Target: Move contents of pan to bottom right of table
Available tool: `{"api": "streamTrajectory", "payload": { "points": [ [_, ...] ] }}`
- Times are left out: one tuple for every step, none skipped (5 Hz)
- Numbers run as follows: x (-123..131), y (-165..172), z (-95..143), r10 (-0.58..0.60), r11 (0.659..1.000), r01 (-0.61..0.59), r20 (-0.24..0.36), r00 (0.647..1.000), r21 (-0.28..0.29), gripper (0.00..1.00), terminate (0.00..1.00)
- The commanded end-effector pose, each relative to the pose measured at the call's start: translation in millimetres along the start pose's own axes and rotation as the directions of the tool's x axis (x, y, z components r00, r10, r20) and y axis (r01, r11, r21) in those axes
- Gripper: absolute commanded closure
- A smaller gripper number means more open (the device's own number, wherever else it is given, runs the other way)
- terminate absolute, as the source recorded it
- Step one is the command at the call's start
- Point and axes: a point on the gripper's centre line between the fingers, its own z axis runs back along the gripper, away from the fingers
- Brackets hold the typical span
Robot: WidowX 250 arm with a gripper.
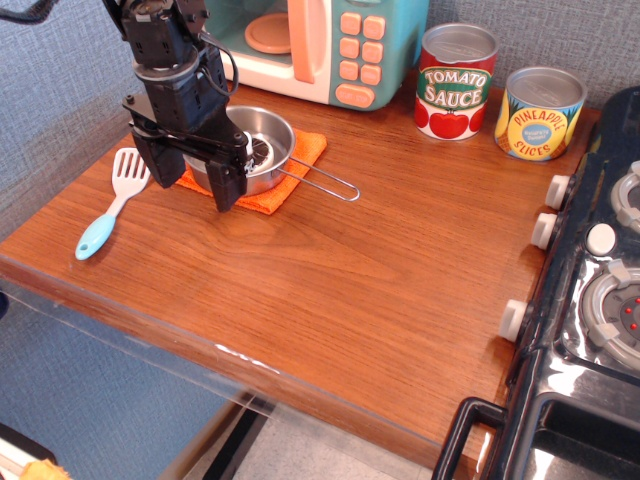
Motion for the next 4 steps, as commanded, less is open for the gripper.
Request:
{"api": "streamTrajectory", "payload": {
  "points": [
    [0.0, 0.0, 0.0, 0.0, 1.0, 0.0, 0.0, 1.0, 0.0, 0.0, 0.0],
    [10.4, 5.1, -0.9, 0.035, 0.999, -0.035, 0.014, 0.999, -0.036, 0.0, 0.0],
    [29.8, 16.3, 0.3, 0.081, 0.997, -0.081, 0.03, 0.996, -0.003, 0.0, 0.0],
    [52.7, 27.9, 7.7, 0.127, 0.992, -0.127, 0.074, 0.989, 0.003, 0.0, 0.0]
  ]
}}
